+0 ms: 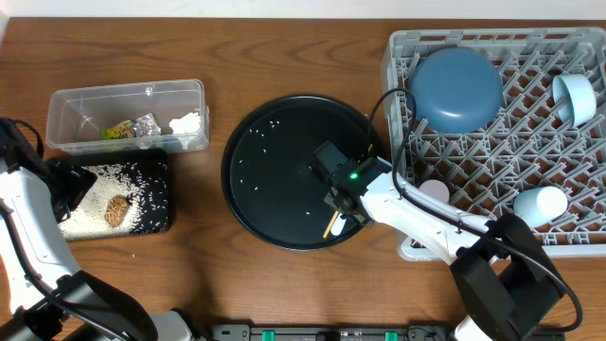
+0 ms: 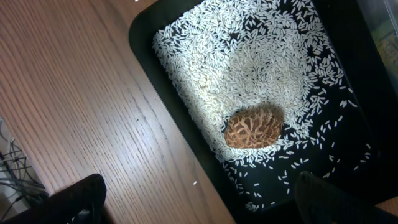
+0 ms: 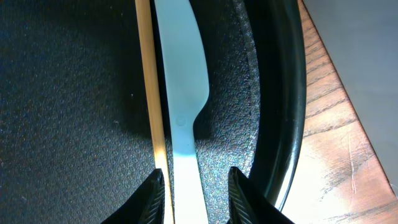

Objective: Sort waste into correct bins and load items into the dishwasher rack
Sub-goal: 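Move the right gripper to the white plastic knife on the tray, then close the right gripper on the white knife's handle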

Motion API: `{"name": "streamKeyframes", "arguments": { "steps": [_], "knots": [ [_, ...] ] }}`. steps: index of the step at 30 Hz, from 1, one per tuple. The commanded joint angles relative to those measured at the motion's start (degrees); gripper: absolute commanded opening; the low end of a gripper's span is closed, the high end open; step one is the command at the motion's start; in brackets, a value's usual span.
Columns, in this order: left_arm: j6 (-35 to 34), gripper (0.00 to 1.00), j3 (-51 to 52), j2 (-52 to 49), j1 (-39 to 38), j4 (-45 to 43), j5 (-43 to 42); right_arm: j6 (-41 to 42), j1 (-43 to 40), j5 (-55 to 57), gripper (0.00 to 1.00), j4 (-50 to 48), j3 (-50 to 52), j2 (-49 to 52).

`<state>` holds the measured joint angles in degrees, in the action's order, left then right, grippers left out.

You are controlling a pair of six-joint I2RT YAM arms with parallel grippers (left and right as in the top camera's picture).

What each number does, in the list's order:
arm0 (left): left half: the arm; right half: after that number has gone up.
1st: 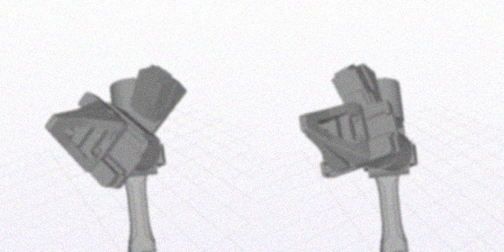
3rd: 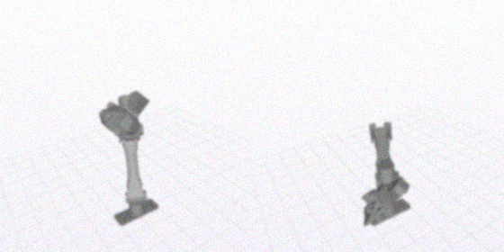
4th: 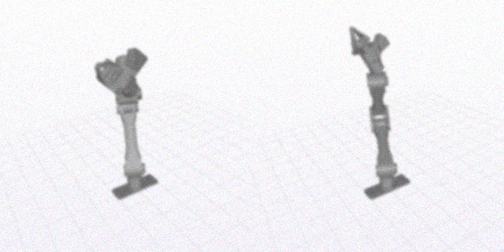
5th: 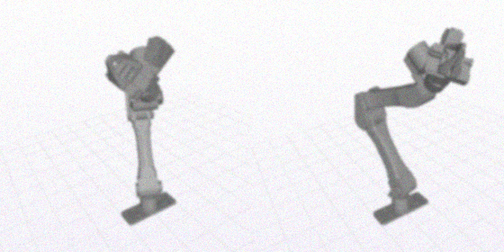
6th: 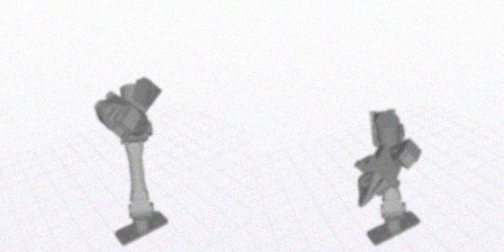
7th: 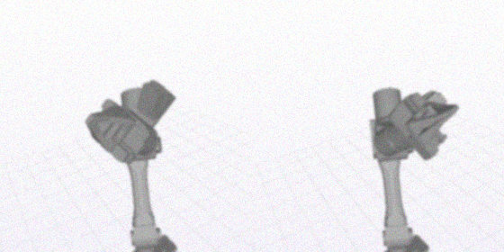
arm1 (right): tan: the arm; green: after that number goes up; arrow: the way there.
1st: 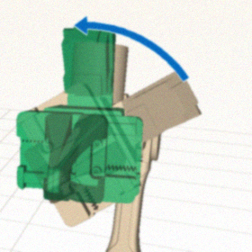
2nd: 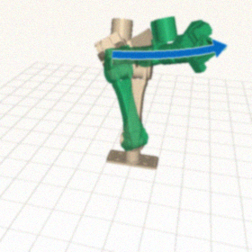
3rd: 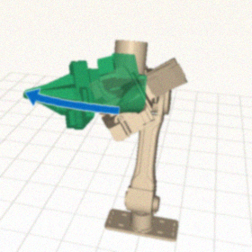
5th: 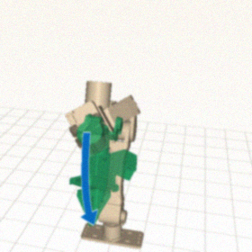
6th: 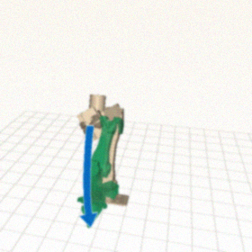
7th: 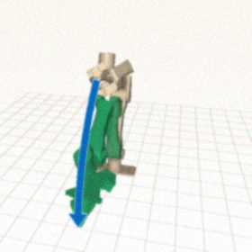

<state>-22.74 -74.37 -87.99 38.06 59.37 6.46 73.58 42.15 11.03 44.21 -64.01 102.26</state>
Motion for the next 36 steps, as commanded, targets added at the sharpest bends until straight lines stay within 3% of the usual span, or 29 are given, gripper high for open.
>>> {"name": "streamKeyframes", "arguments": {
  "steps": [1,9,36],
  "knots": [
    [-0.33,0.98,0.00,0.33,0.17,0.13,1.11,0.98,-1.27,2.40,0.27,-0.09,0.44,0.09],
    [-0.33,0.98,0.00,0.33,0.17,0.15,1.11,1.57,-1.27,2.58,0.16,-0.15,0.50,0.09],
    [-0.33,0.98,0.00,0.33,0.17,0.15,1.11,1.79,-1.27,3.76,0.22,-2.19,1.16,0.57]
  ]
}}
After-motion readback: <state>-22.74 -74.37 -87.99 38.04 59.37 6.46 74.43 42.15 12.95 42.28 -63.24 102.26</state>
